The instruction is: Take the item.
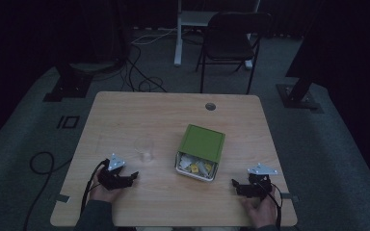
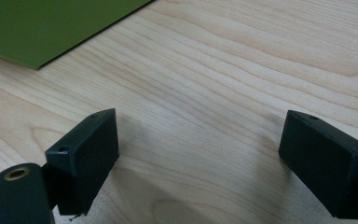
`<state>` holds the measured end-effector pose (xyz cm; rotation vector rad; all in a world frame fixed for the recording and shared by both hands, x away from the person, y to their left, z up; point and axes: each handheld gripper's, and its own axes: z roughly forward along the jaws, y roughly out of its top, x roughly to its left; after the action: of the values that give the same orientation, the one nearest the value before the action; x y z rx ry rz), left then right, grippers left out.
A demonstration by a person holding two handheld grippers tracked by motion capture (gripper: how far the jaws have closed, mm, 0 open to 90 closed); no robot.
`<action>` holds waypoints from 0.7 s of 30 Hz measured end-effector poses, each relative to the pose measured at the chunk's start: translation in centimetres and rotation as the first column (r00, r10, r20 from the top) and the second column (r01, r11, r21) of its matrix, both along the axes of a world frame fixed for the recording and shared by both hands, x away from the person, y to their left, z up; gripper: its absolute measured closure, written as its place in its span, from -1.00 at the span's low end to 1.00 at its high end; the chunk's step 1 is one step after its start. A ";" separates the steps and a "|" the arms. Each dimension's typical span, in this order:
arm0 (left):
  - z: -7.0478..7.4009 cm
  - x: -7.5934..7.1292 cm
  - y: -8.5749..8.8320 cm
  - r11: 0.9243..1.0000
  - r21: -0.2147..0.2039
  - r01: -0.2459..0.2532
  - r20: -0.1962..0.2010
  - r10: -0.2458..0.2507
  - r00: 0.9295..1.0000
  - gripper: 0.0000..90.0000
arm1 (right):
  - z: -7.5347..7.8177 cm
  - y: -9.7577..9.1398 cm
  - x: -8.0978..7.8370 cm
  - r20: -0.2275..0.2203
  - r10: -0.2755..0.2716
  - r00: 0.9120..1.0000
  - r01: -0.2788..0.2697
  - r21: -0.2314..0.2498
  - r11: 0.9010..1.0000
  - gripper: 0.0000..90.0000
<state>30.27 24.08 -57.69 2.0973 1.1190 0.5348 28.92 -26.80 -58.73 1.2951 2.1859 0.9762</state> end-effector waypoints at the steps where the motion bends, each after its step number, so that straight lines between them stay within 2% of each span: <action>1: 0.0 0.0 0.0 1.000 0.000 0.000 0.000 0.000 1.000 -0.41 | 0.0 0.0 0.0 0.000 0.000 1.000 0.000 0.000 1.000 -0.74; 21: 0.2 0.0 0.0 1.000 0.006 -0.007 -0.011 0.007 1.000 -0.33 | 0.0 0.0 0.1 0.001 0.003 1.000 -0.003 0.001 1.000 -0.72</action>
<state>30.28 24.07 -57.49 2.1041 1.1330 0.5313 29.07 -26.78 -58.72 1.2913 2.1878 0.9789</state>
